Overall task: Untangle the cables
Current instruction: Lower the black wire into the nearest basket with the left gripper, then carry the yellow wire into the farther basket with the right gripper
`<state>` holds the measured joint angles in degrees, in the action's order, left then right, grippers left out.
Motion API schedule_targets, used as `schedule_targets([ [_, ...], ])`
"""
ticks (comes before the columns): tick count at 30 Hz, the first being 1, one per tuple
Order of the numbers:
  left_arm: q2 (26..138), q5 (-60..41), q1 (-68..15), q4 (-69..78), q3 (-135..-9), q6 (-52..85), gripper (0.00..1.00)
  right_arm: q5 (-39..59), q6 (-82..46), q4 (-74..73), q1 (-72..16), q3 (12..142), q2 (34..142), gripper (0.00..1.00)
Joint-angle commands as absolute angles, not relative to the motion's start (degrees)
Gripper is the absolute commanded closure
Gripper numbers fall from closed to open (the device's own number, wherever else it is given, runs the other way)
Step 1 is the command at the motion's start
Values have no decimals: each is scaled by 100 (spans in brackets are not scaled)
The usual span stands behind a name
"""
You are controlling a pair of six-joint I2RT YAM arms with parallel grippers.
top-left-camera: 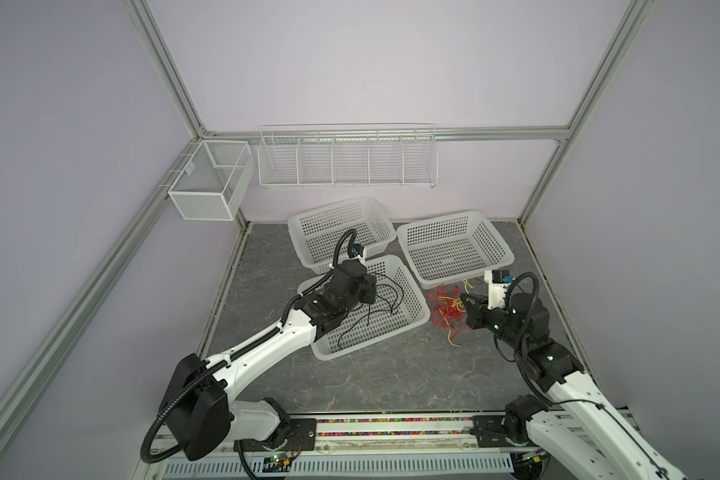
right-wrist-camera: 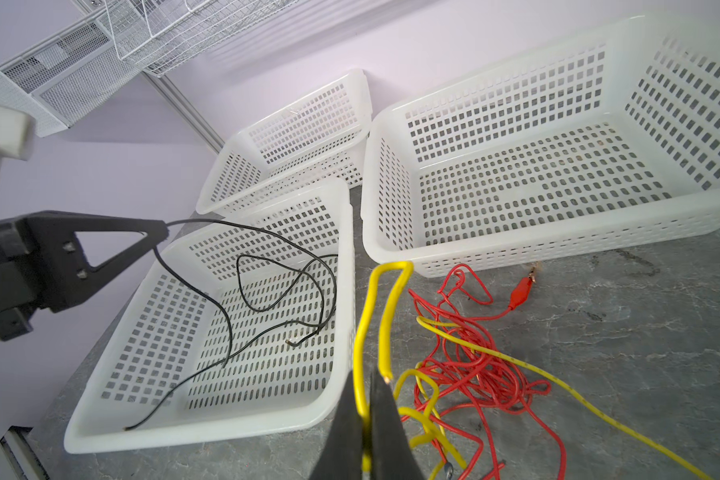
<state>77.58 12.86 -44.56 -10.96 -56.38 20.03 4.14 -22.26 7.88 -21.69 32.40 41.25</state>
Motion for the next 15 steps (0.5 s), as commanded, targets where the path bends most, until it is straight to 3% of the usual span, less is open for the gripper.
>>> schedule_targets([
  [1,7998,939,-4421,-977,-5542,2353,100,432,-2197,517,-2167,3276,4313,94],
  [9,8799,679,-4412,-1281,-5962,2586,99,-77,-2140,190,-2171,3748,5116,94],
  [11,8989,660,-4412,-1539,-6186,2598,76,-67,-2097,10,-2171,3918,5365,94],
  [15,9194,545,-4412,-1659,-6354,2542,63,-36,-1979,-294,-2158,4288,5929,94],
])
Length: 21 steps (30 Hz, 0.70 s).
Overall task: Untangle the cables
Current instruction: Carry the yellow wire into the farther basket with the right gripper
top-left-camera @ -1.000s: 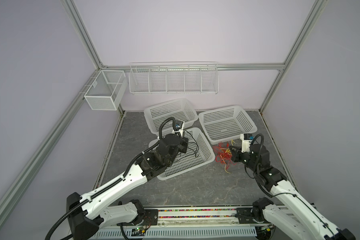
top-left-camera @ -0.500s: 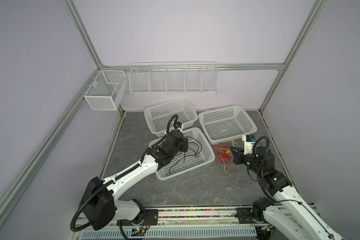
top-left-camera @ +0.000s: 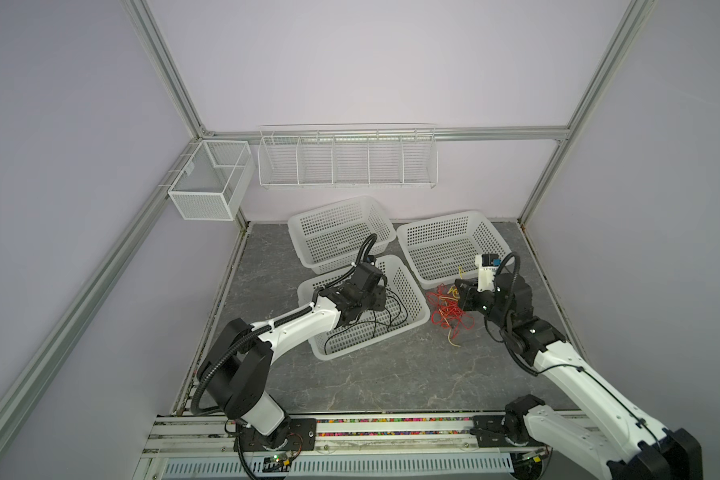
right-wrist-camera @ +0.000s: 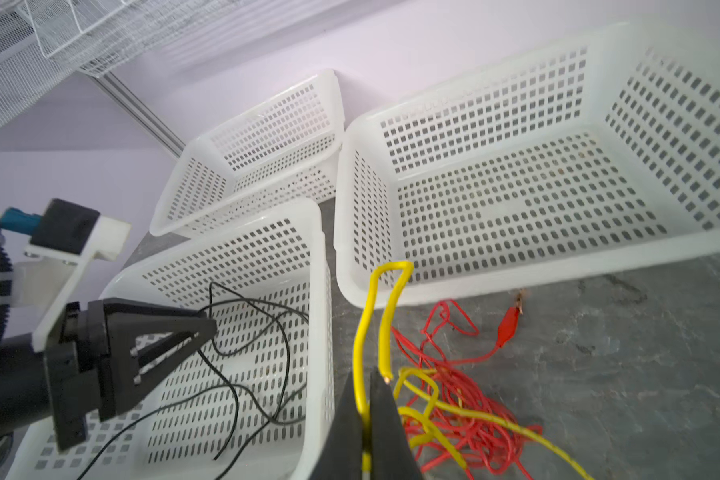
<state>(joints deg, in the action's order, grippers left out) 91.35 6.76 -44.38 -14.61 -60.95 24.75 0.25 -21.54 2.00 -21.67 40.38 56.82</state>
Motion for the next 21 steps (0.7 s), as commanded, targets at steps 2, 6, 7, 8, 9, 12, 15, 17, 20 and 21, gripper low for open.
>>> schedule_targets([
  [2,9178,505,-4412,-1630,-6339,2540,57,-37,-1940,-473,-2160,4445,6281,94],
  [6,9017,449,-4412,-1543,-6246,2461,37,59,-1926,-828,-2140,4699,7005,94],
  [7,8967,397,-4412,-1512,-6216,2402,27,75,-1925,-887,-2139,4794,7199,94],
  [8,8920,371,-4412,-1487,-6190,2351,8,111,-1916,-944,-2140,4886,7374,94],
  [9,8877,386,-4412,-1484,-6167,2329,0,134,-1908,-993,-2142,4957,7541,94],
  [12,8732,522,-4412,-1503,-6101,2263,1,167,-1927,-1067,-2135,5265,8037,94],
  [15,8602,700,-4408,-1547,-6049,2235,1,189,-1966,-1032,-2136,5495,8448,93],
  [17,8532,675,-4412,-1540,-6030,2172,1,195,-1990,-968,-2127,5622,8673,91],
  [20,8459,426,-4408,-1418,-5997,2037,1,192,-2046,-860,-2117,5744,8916,89],
  [21,8438,357,-4408,-1358,-5978,1995,1,200,-2054,-830,-2108,5774,8973,88],
])
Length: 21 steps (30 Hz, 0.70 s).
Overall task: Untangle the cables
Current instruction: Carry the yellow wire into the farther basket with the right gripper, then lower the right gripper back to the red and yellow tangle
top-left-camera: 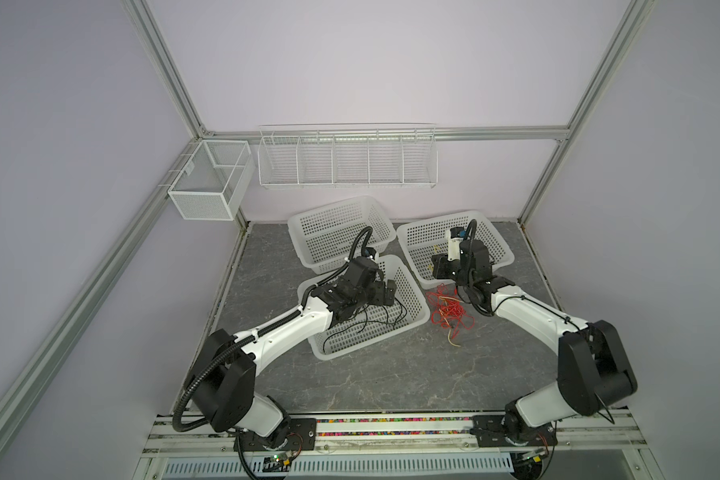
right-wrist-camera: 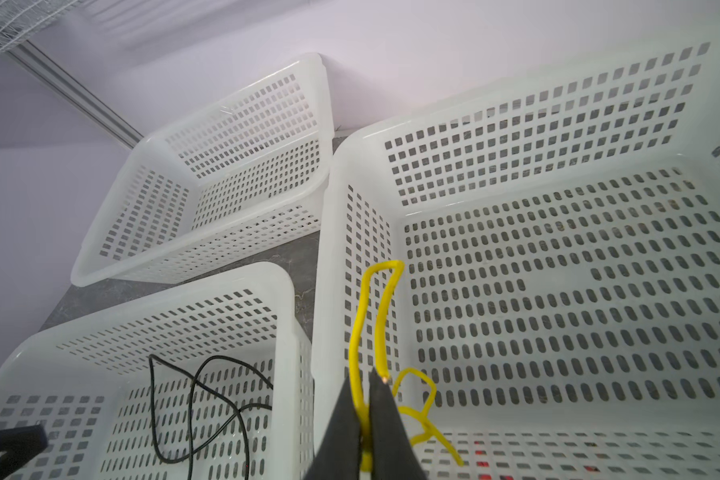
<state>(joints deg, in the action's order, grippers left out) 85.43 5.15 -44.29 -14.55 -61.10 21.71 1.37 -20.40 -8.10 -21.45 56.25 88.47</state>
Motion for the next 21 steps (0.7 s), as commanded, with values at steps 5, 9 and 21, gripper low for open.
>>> schedule_targets([
  [5,8325,111,-4412,-1033,-5906,1853,1,271,-2056,-719,-2092,5804,9053,82],
  [9,8263,-138,-4419,-824,-5889,1760,0,281,-1964,-565,-2070,5758,8885,78],
  [21,8575,-721,-4738,-617,-6201,1350,2,149,-1428,589,-2074,5101,7374,71],
])
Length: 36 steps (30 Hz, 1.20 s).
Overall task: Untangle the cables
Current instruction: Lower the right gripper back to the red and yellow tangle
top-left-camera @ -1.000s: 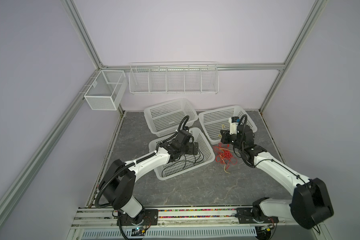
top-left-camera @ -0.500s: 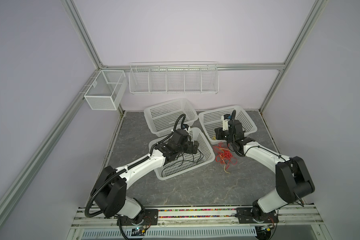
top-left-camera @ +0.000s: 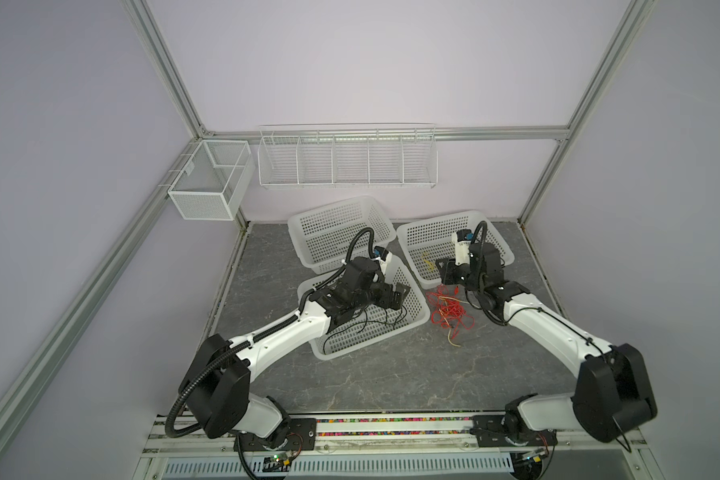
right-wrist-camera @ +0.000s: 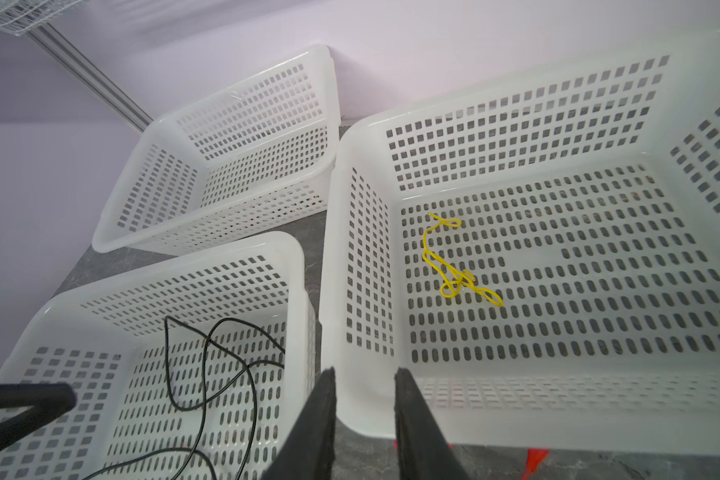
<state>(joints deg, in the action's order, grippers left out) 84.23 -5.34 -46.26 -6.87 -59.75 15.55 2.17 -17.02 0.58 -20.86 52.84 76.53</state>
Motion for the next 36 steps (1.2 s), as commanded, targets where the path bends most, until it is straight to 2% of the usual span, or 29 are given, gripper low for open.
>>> schedule_targets([
  [1,8648,-707,-4820,-655,-6275,1285,3,115,-1409,775,-2070,5076,7252,71],
  [3,8779,-586,-4980,-747,-6432,1169,3,16,-1382,1100,-2069,4922,7073,69],
  [8,9074,-515,-5213,-910,-6744,1051,4,62,-1176,1784,-2067,4636,6825,57],
  [15,9062,-598,-5221,-735,-6693,1137,4,362,-761,1989,-2070,4337,6599,44],
  [36,8726,-380,-5228,-571,-6287,1169,4,-338,-67,1384,-2144,4632,7644,45],
])
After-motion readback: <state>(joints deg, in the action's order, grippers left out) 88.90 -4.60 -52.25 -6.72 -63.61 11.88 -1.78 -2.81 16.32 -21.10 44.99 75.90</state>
